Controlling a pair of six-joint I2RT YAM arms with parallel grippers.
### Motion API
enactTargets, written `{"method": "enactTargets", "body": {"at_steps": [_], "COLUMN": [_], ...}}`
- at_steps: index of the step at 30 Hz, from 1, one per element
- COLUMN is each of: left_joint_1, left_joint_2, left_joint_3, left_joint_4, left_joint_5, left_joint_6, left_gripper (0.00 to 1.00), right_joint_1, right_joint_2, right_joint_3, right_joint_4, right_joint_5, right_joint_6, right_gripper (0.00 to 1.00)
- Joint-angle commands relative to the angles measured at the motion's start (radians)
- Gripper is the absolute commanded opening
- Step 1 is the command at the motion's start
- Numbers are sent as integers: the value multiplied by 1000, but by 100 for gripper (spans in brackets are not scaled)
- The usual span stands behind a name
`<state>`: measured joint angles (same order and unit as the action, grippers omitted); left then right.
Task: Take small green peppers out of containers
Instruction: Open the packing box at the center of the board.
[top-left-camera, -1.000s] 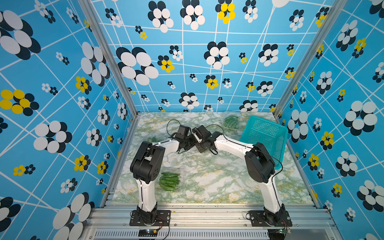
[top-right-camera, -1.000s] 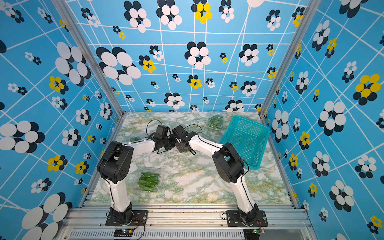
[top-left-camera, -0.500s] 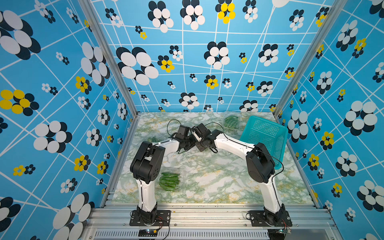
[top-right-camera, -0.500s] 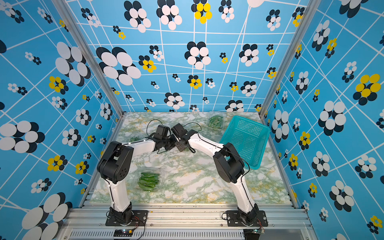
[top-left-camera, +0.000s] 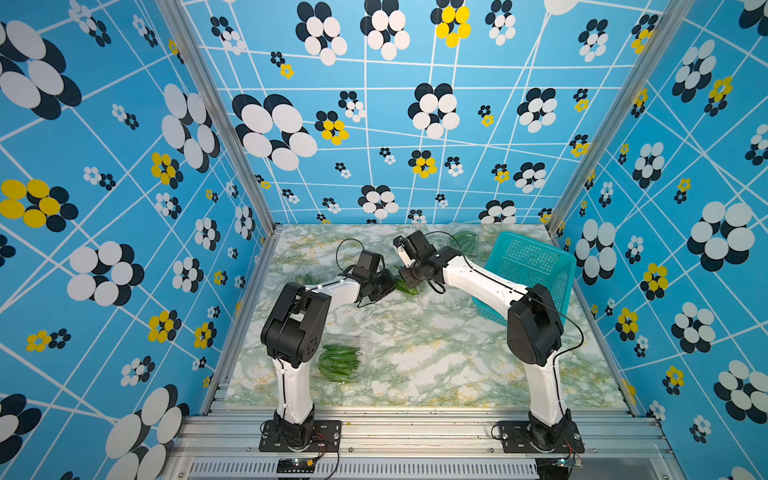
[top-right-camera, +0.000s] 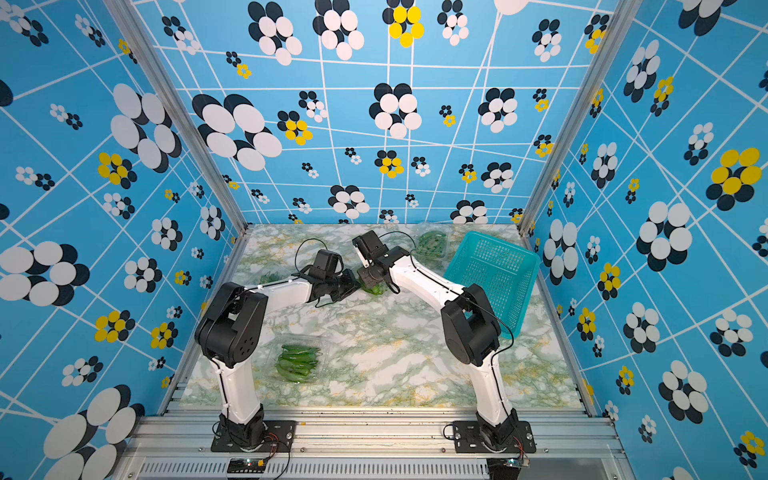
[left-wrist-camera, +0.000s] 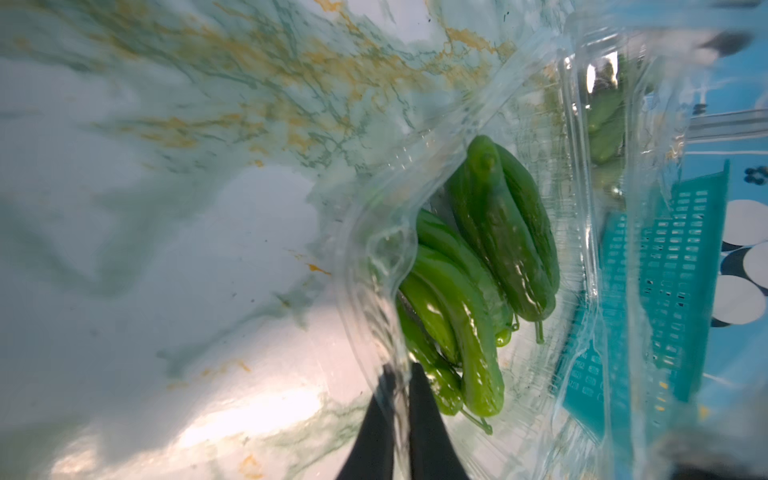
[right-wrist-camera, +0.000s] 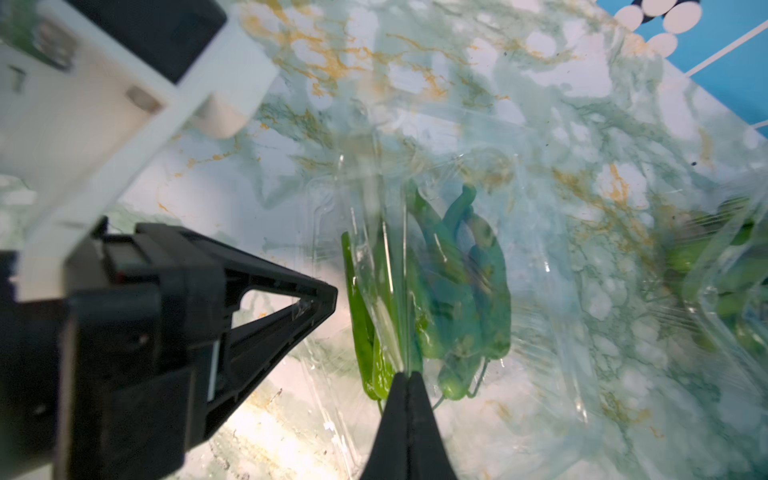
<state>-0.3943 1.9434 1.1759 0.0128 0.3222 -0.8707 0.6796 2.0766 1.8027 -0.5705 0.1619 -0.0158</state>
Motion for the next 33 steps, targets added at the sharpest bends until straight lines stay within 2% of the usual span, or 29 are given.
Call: {"method": "enactTargets", "body": {"at_steps": [1,11,14,19,22,25,29,33], "left_joint_1": [-4,-3,-2,4,6,9,12,14], "left_joint_2": [31,13,0,-19,-25,-33,-37,-45], "left_joint_3": [14,17,18,13,15,21,41,62], "left_joint_4": [-92,-97,-110,-127,-132,-140,-159,-177], "left_joint_5": [-2,-3,-6,-8,-8,-9,-2,-4], "left_joint_6": [28,28,33,40,42,44,48,55], "left_gripper": [10,11,12,12,12,13,13,14], "right_joint_1": [-31,-57,-75,-120,-145,-176,-220,-255], "right_joint_2": [-36,2,23,76,91,132,149,161], "right_joint_3": [13,104,148,248,283,304,317,320], "right_joint_4": [-4,-40,-53,-101,-116,-117,-114,-124], "right_joint_5": [31,28,26,-12,-20,-43,-69,-74], "right_joint_6": [-2,5,5,16,22,37,51,56], "right_gripper": [0,1,13,22,32,41,47,60]}}
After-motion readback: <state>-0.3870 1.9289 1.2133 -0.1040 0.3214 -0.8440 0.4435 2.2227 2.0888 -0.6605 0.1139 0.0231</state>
